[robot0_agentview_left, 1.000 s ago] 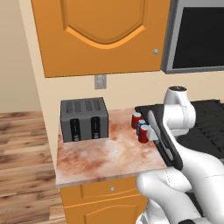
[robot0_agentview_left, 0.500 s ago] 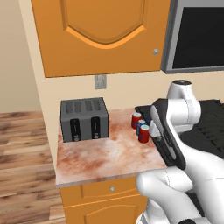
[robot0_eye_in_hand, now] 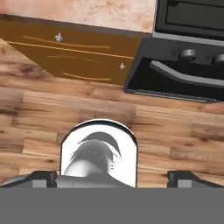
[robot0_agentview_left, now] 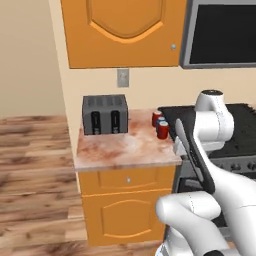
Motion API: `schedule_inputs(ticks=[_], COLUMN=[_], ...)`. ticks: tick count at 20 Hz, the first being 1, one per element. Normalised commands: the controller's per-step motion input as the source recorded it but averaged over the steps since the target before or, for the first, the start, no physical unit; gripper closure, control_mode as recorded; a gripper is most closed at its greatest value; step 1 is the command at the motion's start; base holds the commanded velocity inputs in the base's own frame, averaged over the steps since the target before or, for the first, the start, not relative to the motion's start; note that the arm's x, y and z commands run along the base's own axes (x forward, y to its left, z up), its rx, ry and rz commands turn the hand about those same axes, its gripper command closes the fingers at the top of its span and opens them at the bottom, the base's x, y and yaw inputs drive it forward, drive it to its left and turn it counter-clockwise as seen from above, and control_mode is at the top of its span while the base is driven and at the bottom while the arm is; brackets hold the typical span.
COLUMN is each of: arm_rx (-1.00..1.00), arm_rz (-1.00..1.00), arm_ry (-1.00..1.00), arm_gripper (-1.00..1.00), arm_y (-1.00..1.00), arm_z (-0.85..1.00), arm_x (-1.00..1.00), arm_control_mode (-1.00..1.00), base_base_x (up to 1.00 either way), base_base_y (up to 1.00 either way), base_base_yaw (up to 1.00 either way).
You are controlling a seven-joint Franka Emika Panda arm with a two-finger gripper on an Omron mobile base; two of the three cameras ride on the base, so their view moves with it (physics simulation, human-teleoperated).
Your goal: Four empty soda cans are scattered around the kitchen. Gather all the cans and cluster them next to the stove for recycling.
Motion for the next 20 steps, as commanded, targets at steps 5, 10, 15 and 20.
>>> schedule_inputs(ticks=[5,10,15,20], arm_rx=[0.00,0.00,0.00,0.00], arm_rz=[0.00,0.00,0.00,0.00], arm_ry=[0.00,0.00,0.00,0.00], arm_gripper=[-1.00,-1.00,-1.00,-1.00], arm_y=[0.00,0.00,0.00,0.00], arm_z=[0.00,0.00,0.00,0.00], arm_x=[0.00,0.00,0.00,0.00], arm_control_mode=[1.00,1.00,1.00,1.00], base_base_x=[-0.46,0.00,0.00,0.00], base_base_y=[0.17,0.07,0.01,0.00], base_base_yaw=[0.73,0.97,0.99,0.98])
